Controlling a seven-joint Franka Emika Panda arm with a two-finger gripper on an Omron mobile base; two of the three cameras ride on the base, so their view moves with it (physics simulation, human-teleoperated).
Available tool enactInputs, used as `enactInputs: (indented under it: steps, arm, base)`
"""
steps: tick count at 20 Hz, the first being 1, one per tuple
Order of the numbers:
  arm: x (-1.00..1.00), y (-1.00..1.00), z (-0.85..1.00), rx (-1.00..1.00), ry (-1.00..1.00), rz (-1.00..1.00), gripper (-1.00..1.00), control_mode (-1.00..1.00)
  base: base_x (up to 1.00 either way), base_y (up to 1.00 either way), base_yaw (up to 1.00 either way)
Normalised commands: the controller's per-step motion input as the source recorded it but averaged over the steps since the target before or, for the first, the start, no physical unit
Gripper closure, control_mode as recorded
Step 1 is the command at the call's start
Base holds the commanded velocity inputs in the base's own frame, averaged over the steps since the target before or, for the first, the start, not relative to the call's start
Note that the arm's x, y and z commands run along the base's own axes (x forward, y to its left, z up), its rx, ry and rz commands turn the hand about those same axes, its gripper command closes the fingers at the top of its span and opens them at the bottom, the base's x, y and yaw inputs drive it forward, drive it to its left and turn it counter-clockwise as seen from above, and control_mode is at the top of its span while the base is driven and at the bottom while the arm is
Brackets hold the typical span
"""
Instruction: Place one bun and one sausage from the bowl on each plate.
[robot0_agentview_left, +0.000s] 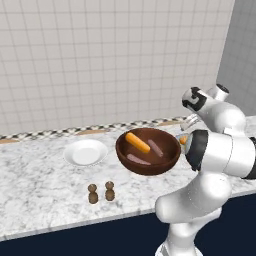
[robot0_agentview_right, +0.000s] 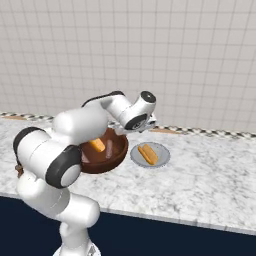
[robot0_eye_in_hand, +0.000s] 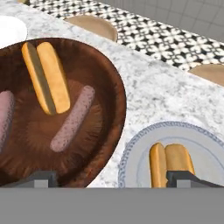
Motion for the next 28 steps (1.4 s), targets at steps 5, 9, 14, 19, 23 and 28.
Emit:
enactInputs:
  steps: [5,9,14,19,23,28]
  arm:
    - [-0.33,0.98,0.17,0.00,0.01,0.04,-1.00,-1.00]
    - [-0.18,1.00,0.00,0.00,0.00,0.07,-1.00,-1.00]
    - [0.00,0.95,-0.06,0.00,0.00,0.07,-1.00,-1.00]
    - [0.35,0.34,-0.39,-0.03,0.00,0.05,-1.00,-1.00]
    - [0.53,0.16,-0.49,-0.04,-0.01,0.01,-1.00,-1.00]
    - [0.50,0.21,-0.37,-0.04,-0.01,0.00,-1.00,-1.00]
  base:
    - [0.00,0.00,0.00]
    - [0.00,0.00,0.00]
    - [0.00,0.00,0.00]
    - [0.00,0.00,0.00]
    - [0.00,0.00,0.00]
    - [0.00,0.00,0.00]
